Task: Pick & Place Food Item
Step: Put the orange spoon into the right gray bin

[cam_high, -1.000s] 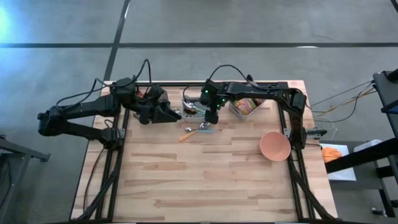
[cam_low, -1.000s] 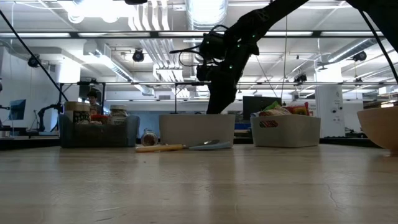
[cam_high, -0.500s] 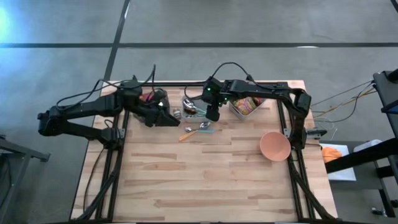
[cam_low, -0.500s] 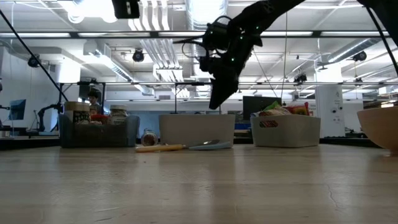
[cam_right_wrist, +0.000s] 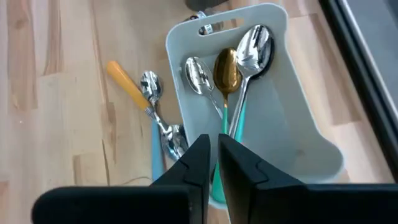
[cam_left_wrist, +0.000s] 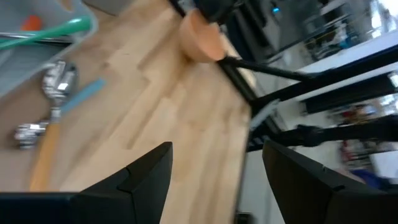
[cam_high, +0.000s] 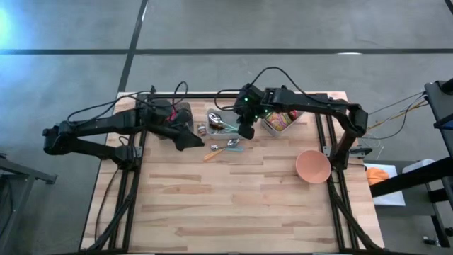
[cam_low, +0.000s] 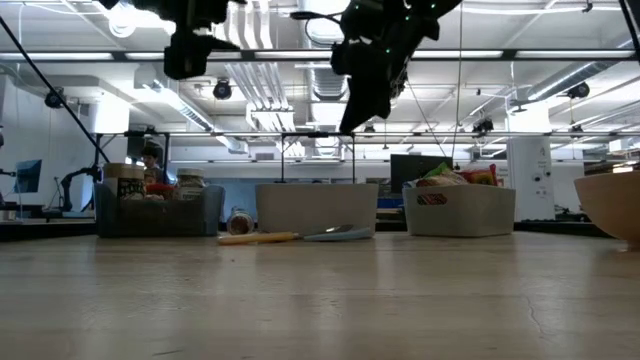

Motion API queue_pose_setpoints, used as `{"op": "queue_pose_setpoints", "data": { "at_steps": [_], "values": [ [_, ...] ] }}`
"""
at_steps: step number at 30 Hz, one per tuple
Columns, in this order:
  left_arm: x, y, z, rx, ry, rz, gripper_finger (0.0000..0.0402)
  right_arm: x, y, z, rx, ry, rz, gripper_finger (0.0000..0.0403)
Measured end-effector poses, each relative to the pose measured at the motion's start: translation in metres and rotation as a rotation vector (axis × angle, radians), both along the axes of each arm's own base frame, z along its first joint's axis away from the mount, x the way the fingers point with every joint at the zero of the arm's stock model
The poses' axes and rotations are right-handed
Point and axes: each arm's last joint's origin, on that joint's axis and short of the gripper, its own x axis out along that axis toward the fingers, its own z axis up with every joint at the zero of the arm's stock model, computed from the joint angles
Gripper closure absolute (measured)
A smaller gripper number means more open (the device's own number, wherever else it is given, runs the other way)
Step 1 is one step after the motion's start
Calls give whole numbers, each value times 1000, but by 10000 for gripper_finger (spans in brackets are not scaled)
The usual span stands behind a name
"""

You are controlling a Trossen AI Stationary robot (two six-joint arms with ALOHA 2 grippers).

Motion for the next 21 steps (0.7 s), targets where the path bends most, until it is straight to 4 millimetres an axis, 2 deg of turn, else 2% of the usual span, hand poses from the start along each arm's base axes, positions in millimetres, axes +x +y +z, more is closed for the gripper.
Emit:
{"op": "queue_pose_setpoints", "data": {
  "at_steps": [5,15,21],
  "values": [
    [2,2,-29,24,104,36,150,-7,8,14,2,-20,-30,339],
    [27,11,-85,191,389,-4,150,-20,26,31,56,-23,-61,206],
    [41,14,-118,250,517,-76,151,-29,38,43,76,-39,-77,175]
  ]
}}
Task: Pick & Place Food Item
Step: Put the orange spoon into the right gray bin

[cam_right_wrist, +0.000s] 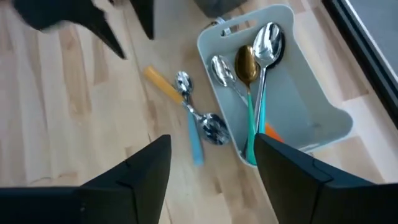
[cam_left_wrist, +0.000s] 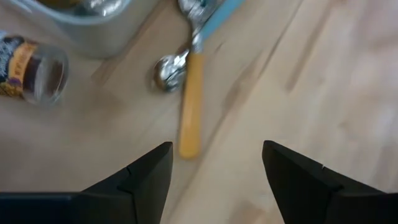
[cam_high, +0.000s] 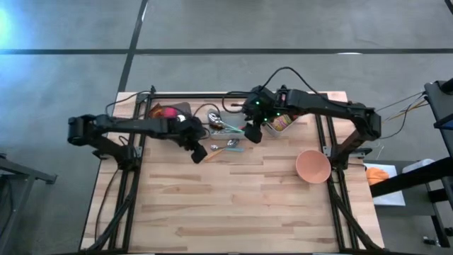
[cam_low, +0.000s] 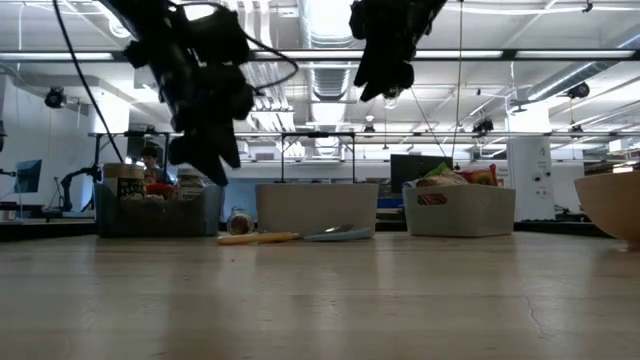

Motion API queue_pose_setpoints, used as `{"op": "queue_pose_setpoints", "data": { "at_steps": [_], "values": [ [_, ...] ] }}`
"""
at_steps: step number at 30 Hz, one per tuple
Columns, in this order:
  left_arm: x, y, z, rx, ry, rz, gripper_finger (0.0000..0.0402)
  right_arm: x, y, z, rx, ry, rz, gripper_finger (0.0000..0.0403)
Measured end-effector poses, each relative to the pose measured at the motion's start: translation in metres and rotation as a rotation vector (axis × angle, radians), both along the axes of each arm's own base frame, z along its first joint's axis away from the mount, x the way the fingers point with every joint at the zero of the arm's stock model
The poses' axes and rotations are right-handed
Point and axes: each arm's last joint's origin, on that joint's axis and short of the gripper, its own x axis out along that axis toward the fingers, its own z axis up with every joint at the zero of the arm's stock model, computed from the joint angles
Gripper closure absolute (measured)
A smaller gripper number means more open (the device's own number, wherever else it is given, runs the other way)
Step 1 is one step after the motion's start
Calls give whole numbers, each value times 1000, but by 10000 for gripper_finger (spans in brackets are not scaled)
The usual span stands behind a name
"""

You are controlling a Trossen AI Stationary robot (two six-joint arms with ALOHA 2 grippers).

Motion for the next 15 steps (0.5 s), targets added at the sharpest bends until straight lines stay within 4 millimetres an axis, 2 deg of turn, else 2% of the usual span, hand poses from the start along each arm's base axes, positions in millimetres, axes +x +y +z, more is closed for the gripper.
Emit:
{"op": "queue_pose_setpoints", "data": {
  "at_steps": [7,15],
  "values": [
    [13,-6,-35,70,141,-86,190,-10,17,18,-68,-37,-27,172],
    [21,-14,-53,92,175,-150,232,-21,24,30,-123,-63,-44,172]
  ]
}}
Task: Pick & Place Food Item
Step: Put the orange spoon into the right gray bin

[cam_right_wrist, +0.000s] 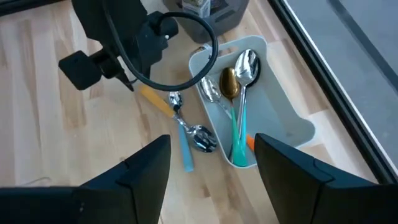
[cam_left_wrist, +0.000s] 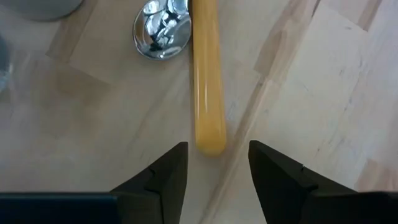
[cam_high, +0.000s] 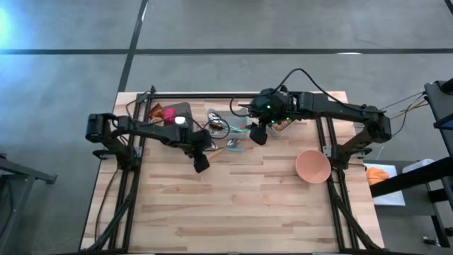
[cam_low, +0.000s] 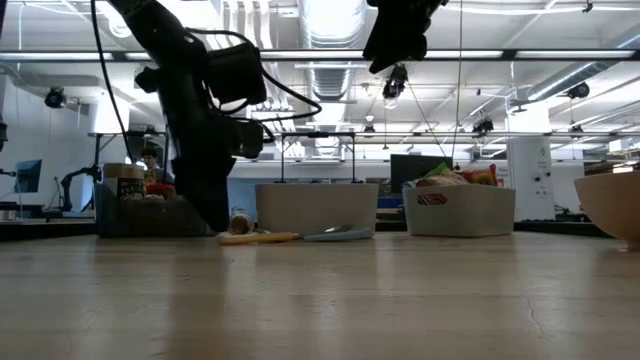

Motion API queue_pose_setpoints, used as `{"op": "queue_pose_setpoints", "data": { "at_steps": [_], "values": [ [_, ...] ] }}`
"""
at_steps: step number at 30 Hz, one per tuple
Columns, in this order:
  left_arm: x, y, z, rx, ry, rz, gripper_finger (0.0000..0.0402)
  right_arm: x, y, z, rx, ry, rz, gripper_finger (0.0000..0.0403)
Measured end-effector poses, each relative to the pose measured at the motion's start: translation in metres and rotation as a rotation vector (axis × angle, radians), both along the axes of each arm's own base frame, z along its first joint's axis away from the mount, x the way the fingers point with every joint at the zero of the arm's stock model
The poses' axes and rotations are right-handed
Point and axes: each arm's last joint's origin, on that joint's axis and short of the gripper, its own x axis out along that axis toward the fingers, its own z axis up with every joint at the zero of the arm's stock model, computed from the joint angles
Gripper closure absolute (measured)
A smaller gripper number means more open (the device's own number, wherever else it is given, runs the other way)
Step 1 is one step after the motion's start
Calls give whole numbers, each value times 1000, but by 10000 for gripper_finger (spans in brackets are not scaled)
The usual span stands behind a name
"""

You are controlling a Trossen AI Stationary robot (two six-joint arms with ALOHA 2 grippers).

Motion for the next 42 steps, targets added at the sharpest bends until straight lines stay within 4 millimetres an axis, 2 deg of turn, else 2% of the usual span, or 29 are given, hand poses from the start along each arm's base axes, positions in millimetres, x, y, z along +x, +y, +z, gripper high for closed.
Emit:
{"op": "queue_pose_setpoints", "data": {
  "at_steps": [9,21,24,32,37,42],
  "values": [
    [7,1,2,37,-103,-54,233,0,0,-1,4,12,-4,172],
    [8,1,-2,78,-108,-119,231,0,0,-2,0,20,3,172],
    [8,0,-3,58,-127,-133,213,0,0,-3,-4,22,9,172],
    [4,0,-7,79,-100,-114,127,0,0,-3,-8,25,14,172],
    [4,2,-7,157,-86,-85,116,0,0,-4,-8,26,14,172],
    [5,-1,-7,191,-91,-167,116,0,0,-4,-7,28,15,172]
  ]
}}
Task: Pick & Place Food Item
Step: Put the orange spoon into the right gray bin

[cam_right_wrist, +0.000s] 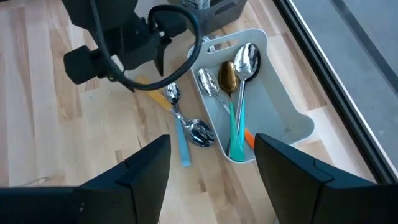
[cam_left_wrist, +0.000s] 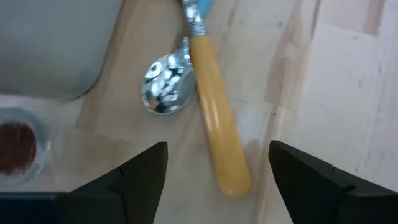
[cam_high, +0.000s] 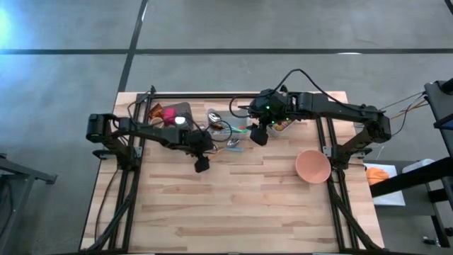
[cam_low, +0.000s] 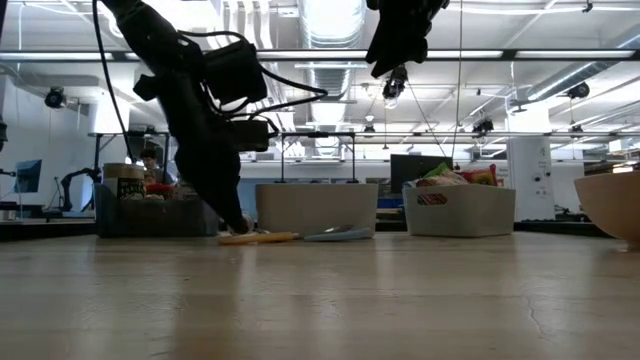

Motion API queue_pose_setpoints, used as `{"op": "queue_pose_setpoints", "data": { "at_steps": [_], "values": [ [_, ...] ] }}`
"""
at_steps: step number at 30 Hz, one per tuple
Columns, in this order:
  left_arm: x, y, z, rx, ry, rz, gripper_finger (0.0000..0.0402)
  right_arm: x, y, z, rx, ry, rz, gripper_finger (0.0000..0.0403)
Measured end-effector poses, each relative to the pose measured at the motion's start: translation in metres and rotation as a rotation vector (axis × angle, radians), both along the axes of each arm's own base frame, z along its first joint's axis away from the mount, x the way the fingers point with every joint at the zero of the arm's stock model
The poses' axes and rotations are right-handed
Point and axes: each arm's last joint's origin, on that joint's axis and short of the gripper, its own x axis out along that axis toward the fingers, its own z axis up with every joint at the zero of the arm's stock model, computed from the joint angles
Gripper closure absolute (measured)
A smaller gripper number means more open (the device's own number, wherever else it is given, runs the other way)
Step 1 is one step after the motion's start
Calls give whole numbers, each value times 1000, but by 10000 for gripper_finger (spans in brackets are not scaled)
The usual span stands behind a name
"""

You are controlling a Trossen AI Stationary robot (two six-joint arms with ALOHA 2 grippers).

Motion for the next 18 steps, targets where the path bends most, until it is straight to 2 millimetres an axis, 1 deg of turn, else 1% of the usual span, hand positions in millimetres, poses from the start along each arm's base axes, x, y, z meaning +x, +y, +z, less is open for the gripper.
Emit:
{"op": "queue_pose_setpoints", "data": {
  "at_steps": [4,13,15,18],
  "values": [
    [-1,-2,-2,15,-2,-21,117,0,0,0,0,0,1,172],
    [-10,-4,-14,11,4,-4,118,0,0,-5,3,16,0,172],
    [-11,-5,-16,18,-3,-6,127,0,0,-8,5,23,1,172],
    [-10,-7,-15,36,-8,-8,161,0,0,-12,7,34,1,172]
  ]
}}
